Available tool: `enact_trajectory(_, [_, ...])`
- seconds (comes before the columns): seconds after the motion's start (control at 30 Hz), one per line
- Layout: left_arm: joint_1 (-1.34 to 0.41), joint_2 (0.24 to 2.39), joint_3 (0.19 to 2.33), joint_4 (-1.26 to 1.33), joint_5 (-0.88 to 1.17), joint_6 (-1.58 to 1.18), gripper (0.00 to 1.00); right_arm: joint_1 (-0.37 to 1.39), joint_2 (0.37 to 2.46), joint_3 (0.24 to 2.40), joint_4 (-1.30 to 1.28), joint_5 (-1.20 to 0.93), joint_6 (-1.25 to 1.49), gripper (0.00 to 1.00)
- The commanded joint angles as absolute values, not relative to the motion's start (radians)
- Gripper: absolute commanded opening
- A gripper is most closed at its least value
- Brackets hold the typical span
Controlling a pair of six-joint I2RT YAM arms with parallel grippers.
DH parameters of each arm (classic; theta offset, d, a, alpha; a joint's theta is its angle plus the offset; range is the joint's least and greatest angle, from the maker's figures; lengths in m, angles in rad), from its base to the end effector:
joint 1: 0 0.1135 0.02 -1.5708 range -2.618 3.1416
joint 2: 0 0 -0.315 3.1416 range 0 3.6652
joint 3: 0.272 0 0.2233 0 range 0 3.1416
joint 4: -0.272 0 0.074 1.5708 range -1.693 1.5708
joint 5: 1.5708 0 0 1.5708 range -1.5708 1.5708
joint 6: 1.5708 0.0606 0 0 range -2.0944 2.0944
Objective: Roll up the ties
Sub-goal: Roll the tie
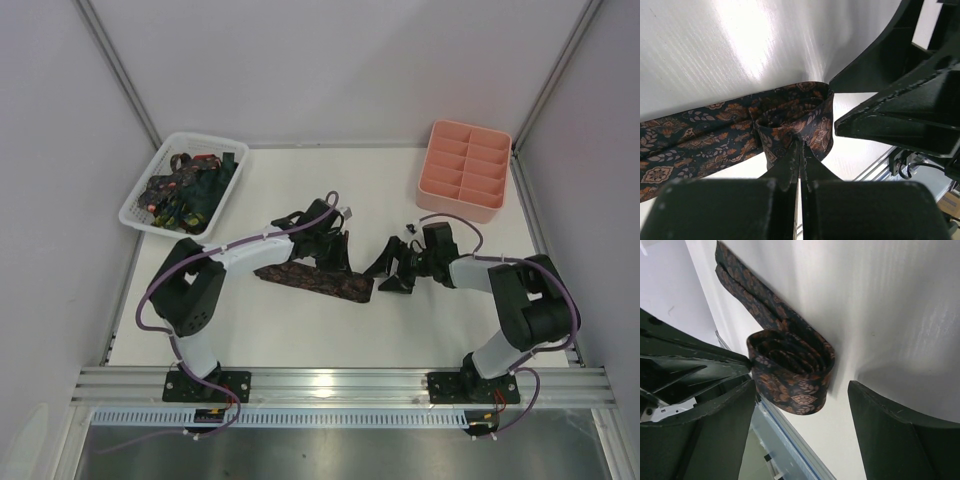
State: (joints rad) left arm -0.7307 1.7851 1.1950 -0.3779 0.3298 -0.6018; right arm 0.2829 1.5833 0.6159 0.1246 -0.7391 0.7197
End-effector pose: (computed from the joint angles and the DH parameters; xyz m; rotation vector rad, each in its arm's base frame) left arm 0.2651 -0.2639 0.2433 0.3170 2.7170 -0.8822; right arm 0.2521 0.1158 0.1967 0.1840 2.5542 1.3244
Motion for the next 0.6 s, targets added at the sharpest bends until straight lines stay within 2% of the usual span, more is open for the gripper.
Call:
enact_trajectory(0.0, [-0.719,1.758,1.195,-0.374,0.359,-0.572,0.0,0.279,1.611,0.603,0.216,-0.785,0.744,0.8])
enact_trajectory(0.27, [-0.721,1.68,1.169,-0.364,0.362,-0.589,0.01,0.279,1.626,0.583,0.222,-0.795,0.738,0.8])
enact_trajectory(0.57, [-0.718,1.73,1.141,-0.322,0.451,-0.606,0.01,0.279,1.643,0.557,0.259,-0.819,0.747,0.8])
